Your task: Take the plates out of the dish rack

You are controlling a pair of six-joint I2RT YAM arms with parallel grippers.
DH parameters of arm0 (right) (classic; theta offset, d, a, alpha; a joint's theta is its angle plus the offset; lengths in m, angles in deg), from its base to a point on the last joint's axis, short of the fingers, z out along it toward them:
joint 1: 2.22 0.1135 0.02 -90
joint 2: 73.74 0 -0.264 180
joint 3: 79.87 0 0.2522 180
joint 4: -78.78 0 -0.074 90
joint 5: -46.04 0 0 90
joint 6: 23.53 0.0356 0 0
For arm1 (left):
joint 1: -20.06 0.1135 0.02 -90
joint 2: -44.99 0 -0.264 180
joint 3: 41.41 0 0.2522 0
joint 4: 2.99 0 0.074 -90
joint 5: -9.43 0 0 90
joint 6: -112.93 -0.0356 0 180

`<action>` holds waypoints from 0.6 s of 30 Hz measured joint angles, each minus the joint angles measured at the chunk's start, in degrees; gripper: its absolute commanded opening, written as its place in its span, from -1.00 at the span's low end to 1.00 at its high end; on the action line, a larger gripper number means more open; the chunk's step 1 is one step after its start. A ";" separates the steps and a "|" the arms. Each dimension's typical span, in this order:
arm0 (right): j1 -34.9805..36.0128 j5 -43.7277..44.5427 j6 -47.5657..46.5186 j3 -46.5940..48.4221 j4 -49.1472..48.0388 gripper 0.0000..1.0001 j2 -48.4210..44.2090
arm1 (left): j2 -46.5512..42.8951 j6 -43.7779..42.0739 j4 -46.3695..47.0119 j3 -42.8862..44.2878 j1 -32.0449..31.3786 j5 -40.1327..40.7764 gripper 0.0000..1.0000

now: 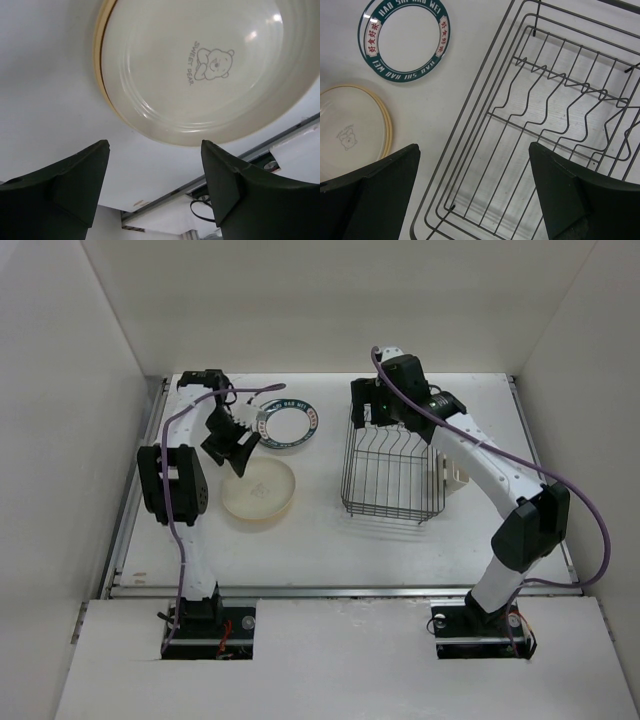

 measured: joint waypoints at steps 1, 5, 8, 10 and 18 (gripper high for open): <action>0.00 0.02 0.00 0.00 0.00 0.91 -0.02 | 0.00 0.79 0.59 0.00 -0.26 0.66 0.43; 0.00 0.00 0.00 0.00 0.00 0.91 -0.02 | -1.66 3.52 5.97 -0.37 -1.90 2.25 0.56; 0.00 0.04 0.17 0.00 0.02 0.91 -0.02 | -6.82 3.76 13.07 -4.02 -5.99 5.33 0.62; 0.00 0.35 0.42 0.00 -0.07 0.91 -0.02 | -10.14 3.39 16.94 -6.51 -10.62 7.65 0.62; 0.00 2.08 1.07 0.00 -0.46 0.91 -0.52 | -0.09 3.78 26.47 0.92 -22.40 16.02 0.62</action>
